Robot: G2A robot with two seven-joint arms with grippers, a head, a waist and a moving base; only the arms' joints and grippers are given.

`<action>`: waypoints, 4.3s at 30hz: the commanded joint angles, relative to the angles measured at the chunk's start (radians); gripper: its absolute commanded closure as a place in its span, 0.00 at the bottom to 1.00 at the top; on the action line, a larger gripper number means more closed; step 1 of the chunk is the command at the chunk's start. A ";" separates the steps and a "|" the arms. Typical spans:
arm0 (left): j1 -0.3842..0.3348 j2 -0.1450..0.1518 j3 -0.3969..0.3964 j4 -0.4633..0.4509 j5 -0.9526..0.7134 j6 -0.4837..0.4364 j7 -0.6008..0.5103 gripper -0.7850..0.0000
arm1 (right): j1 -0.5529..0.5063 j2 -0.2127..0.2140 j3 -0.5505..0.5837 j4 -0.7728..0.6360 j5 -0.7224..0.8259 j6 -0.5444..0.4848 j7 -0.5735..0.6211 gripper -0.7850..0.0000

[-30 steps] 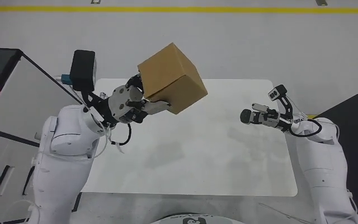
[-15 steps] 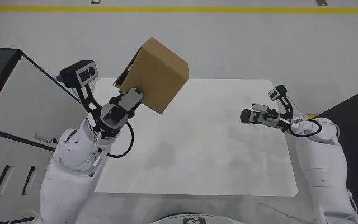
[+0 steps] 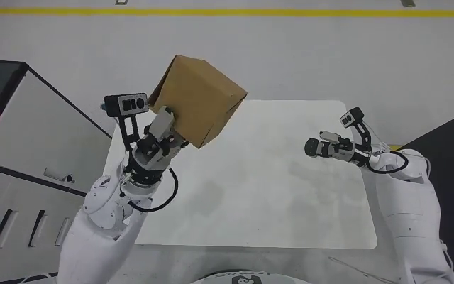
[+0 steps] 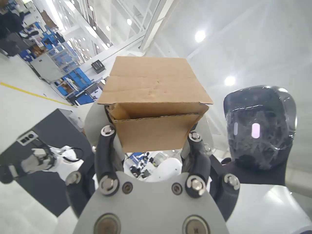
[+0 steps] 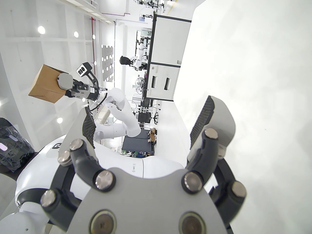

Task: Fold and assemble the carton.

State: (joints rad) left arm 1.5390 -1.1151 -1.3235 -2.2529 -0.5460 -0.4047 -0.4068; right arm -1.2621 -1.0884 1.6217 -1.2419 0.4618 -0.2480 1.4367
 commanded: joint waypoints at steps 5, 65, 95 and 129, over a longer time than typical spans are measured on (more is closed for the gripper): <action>0.038 -0.005 0.018 -0.017 -0.134 0.052 0.006 1.00 | 0.000 0.000 0.000 0.000 0.000 0.000 0.000 0.00; -0.225 -0.012 -0.147 0.029 0.978 -0.426 -0.051 1.00 | 0.000 0.000 0.000 0.000 0.000 0.000 0.000 0.00; -0.418 0.002 -0.160 0.031 2.019 -0.608 0.582 1.00 | 0.000 0.000 0.000 0.000 0.000 0.000 0.000 0.00; -0.430 0.112 -0.176 0.083 3.197 0.111 1.406 1.00 | 0.000 0.000 0.000 0.000 0.000 0.000 0.000 0.00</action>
State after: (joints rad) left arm 1.1089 -1.0061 -1.4917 -2.1645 2.6272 -0.3370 0.9900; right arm -1.2621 -1.0884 1.6217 -1.2419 0.4618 -0.2480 1.4367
